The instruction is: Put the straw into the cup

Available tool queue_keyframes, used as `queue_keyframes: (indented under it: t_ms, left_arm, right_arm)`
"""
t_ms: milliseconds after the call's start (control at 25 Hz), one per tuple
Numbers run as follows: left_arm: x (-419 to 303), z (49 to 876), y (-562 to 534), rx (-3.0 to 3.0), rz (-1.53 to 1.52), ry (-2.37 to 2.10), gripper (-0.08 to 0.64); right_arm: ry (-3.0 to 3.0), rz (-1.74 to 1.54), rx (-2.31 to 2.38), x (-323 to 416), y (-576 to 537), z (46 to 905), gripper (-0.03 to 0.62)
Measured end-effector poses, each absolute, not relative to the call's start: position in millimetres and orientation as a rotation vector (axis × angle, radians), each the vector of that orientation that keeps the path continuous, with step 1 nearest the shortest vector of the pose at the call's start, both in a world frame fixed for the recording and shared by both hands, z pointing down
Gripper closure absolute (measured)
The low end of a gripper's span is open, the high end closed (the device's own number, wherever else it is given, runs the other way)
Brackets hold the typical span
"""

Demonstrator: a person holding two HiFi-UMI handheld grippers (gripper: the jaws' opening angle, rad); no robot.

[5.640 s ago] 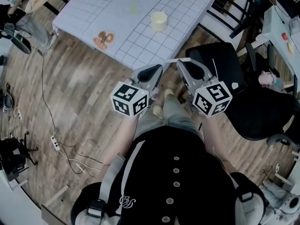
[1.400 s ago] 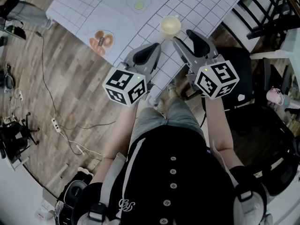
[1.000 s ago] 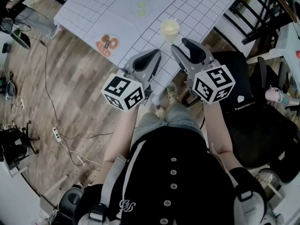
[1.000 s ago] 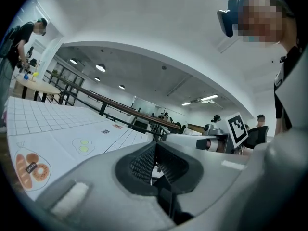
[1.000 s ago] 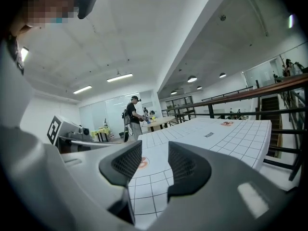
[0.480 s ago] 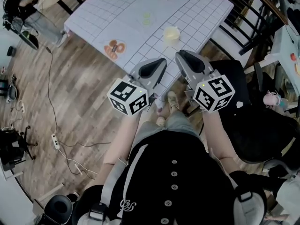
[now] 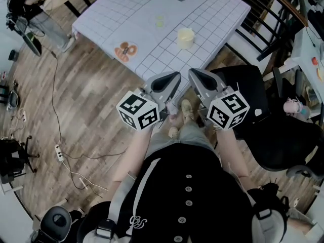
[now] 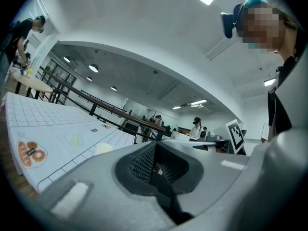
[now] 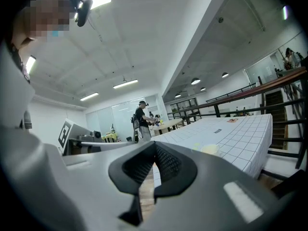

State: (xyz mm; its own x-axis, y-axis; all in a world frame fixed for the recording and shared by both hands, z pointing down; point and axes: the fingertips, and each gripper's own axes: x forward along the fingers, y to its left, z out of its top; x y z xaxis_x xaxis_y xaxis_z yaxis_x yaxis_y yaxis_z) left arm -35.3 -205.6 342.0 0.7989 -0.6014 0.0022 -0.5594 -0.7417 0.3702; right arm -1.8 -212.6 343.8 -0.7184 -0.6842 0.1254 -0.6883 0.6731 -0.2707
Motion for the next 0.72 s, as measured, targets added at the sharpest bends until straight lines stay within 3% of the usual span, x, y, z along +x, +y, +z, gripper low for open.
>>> queue_keyframes:
  t_ms: [720]
  left_arm:
    - [-8, 374, -172, 2.586, -0.061, -0.735, 0.561]
  right_arm:
    - [-2.747, 0.451, 1.141, 0, -180, 374, 0.594]
